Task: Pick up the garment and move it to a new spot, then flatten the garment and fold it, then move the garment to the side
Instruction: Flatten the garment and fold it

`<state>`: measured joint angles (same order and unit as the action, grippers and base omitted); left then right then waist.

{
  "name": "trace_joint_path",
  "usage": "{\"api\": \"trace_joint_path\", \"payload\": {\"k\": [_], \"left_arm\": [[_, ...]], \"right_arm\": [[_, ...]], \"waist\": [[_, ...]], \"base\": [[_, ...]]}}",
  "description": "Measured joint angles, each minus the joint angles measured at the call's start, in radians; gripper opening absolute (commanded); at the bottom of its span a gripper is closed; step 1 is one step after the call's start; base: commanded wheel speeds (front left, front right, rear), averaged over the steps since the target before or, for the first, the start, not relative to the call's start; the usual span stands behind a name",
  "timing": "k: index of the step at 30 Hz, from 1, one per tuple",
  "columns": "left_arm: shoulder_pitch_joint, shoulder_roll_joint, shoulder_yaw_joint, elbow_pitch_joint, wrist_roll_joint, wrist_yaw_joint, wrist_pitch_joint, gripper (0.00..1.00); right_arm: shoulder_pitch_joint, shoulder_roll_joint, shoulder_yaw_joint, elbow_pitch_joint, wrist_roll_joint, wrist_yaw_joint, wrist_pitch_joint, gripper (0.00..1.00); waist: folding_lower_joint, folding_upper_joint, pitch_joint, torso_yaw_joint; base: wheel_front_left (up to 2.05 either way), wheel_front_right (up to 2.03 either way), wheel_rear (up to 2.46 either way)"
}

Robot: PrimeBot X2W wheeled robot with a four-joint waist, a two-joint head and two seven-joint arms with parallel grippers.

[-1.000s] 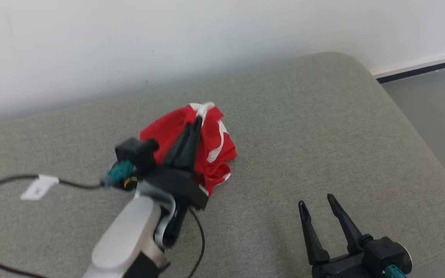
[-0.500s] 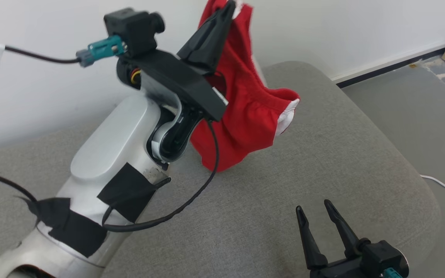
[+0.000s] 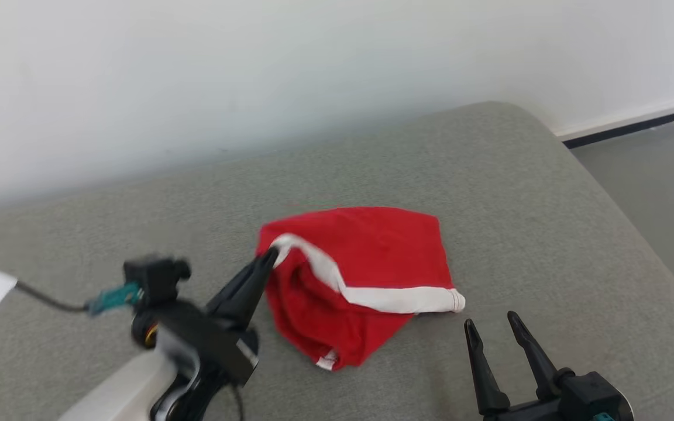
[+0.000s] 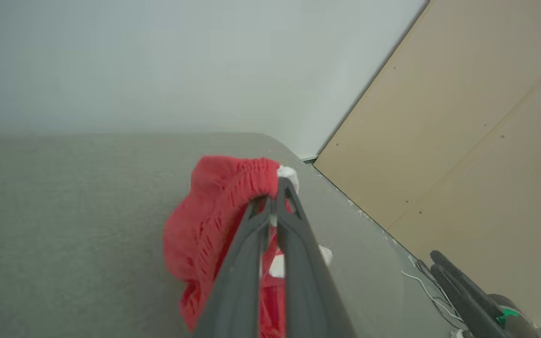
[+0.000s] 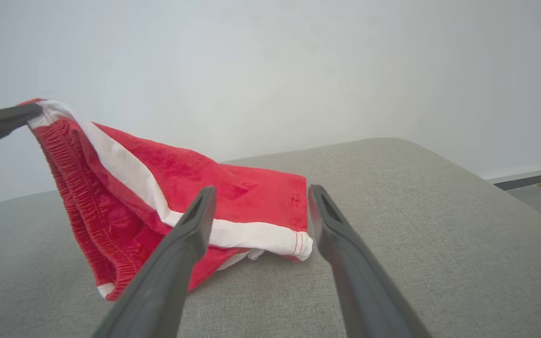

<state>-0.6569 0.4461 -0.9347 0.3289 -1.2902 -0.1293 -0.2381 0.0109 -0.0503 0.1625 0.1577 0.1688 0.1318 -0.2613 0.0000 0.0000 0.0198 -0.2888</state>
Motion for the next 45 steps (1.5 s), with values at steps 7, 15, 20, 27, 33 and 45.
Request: {"api": "trace_joint_path", "payload": {"k": [7, 15, 20, 27, 33, 45], "left_arm": [[0.173, 0.079, 0.077, -0.063, 0.076, 0.000, -0.022, 0.00], [0.320, 0.096, 0.160, -0.094, 0.225, 0.000, -0.024, 0.00], [0.354, 0.108, 0.160, -0.083, 0.256, 0.000, -0.024, 0.00], [0.428, 0.091, 0.257, -0.056, 0.322, 0.000, -0.024, 1.00], [0.517, 0.032, 0.407, -0.074, 0.444, 0.011, -0.024, 1.00], [0.745, -0.273, 0.708, -0.242, 0.809, 0.056, -0.025, 1.00]], "right_arm": [[0.008, 0.000, 0.017, 0.035, 0.025, 0.000, 0.000, 1.00], [0.004, 0.000, 0.036, 0.067, 0.034, 0.000, 0.000, 1.00], [0.004, -0.005, 0.044, 0.084, 0.044, 0.000, 0.000, 1.00], [0.007, -0.014, 0.048, 0.099, 0.061, 0.000, 0.000, 1.00], [0.018, -0.017, 0.043, 0.109, 0.069, 0.000, 0.000, 1.00], [-0.026, -0.040, -0.014, 0.257, 0.146, 0.000, 0.000, 1.00]], "waist": [[0.0000, 0.0000, 0.007, 0.067], [0.0000, 0.0000, 0.004, 0.104], [0.0000, 0.0000, -0.012, 0.107], [0.0000, 0.0000, -0.031, 0.123], [0.0000, 0.0000, -0.039, 0.147], [0.0000, 0.0000, -0.043, 0.225]], "base": [[0.00, 0.00, 0.00], [0.00, 0.00, 0.00], [0.00, 0.00, 0.00], [0.00, 0.00, 0.00], [0.00, 0.00, 0.00], [0.00, 0.00, 0.00]]}}
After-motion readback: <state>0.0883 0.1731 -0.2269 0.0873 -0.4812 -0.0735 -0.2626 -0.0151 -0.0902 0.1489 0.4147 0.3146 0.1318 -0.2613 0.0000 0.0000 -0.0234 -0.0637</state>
